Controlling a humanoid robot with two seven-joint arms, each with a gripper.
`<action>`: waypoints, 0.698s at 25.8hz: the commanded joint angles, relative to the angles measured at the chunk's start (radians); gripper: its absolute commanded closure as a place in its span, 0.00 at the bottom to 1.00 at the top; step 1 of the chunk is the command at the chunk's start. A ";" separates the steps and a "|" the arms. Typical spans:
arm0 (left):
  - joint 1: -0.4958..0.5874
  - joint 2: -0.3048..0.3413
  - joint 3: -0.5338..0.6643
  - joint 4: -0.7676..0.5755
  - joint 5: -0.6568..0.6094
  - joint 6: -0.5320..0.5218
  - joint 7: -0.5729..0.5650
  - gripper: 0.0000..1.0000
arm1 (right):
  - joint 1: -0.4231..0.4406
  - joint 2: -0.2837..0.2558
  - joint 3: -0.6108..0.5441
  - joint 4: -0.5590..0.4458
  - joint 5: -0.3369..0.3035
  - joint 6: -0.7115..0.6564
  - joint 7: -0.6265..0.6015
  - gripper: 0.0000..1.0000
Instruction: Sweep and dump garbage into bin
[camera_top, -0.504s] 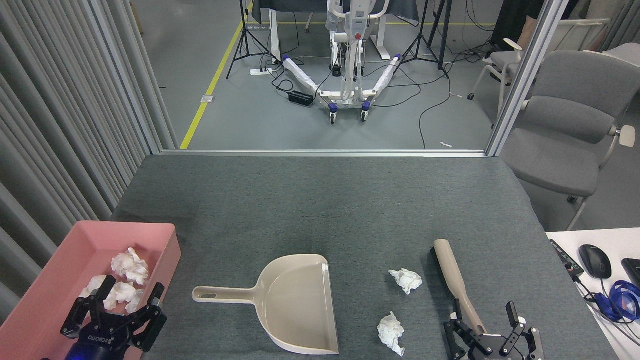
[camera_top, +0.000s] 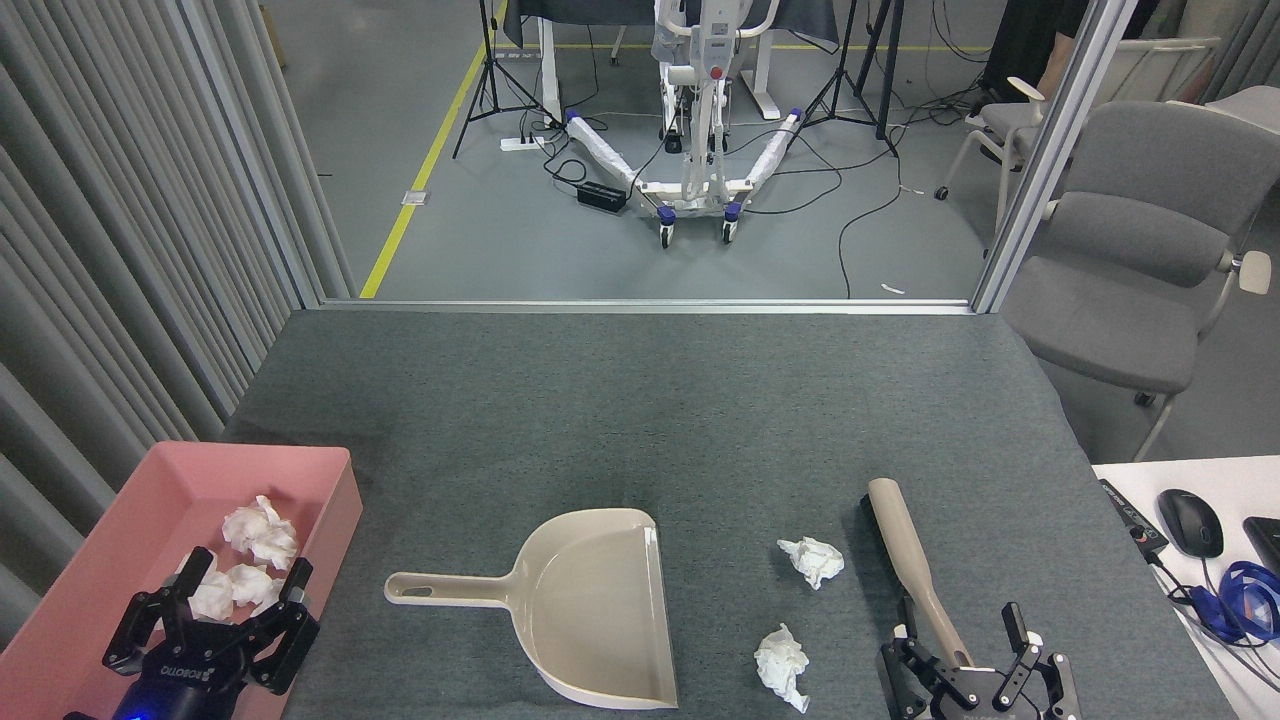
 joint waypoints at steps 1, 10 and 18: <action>-0.002 0.003 0.000 0.004 -0.003 -0.005 0.002 0.00 | 0.000 0.000 0.000 0.000 -0.003 -0.003 -0.001 0.02; -0.054 0.030 -0.010 -0.002 -0.012 0.005 0.005 0.00 | 0.000 0.000 0.001 0.000 -0.055 -0.052 -0.001 0.02; -0.075 0.032 -0.010 0.000 -0.012 0.005 -0.001 0.00 | 0.000 0.000 0.001 0.000 -0.056 -0.052 -0.001 0.02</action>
